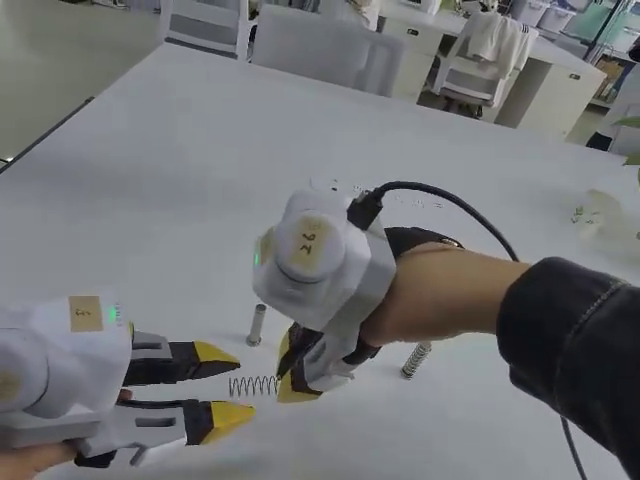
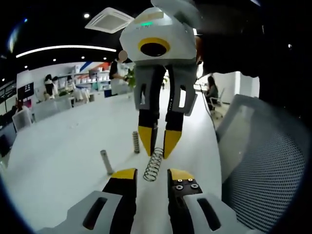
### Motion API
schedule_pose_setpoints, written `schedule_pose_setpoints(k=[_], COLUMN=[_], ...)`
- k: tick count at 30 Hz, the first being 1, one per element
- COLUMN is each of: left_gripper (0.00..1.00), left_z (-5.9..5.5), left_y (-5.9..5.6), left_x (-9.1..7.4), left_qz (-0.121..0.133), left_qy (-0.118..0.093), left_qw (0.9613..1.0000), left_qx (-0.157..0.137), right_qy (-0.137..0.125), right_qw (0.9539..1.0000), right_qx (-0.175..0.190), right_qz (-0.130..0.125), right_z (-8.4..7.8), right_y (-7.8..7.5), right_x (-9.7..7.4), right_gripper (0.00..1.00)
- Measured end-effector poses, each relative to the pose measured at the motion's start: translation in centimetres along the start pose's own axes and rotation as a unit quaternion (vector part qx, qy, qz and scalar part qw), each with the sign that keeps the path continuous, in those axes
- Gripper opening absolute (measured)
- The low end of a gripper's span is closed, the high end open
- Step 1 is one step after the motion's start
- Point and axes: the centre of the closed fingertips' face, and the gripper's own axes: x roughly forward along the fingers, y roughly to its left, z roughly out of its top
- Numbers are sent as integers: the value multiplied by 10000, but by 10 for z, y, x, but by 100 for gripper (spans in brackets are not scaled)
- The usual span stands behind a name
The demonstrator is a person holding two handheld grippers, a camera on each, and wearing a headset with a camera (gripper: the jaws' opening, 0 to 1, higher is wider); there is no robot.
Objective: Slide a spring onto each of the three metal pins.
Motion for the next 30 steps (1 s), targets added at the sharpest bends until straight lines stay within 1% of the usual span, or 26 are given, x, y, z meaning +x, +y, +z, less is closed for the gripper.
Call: schedule_pose_setpoints(k=[7, 13, 18, 23, 30], left_gripper=[5, 4, 3, 3, 2], left_z=[2, 1, -1, 0, -2], left_y=[-4, -4, -3, -2, -3], left_x=[0, 0, -1, 0, -1], left_qz=[-68, -91, -82, -67, -70], left_qy=[-41, -22, 6, -12, 11], left_qw=[9998, 9997, 9997, 9997, 9997], left_qx=[173, 244, 243, 253, 247], right_qy=[71, 79, -54, -84, -148], right_qw=[9999, 9999, 10000, 9999, 9994], right_qx=[-80, -77, -35, -96, -220], right_qz=[34, 17, -36, -116, -226], right_z=[-1, 1, 8, 14, 25], right_y=[4, 5, 4, 3, 4], right_x=[-3, -6, -16, -21, -27], right_gripper=[8, 8, 8, 8, 8])
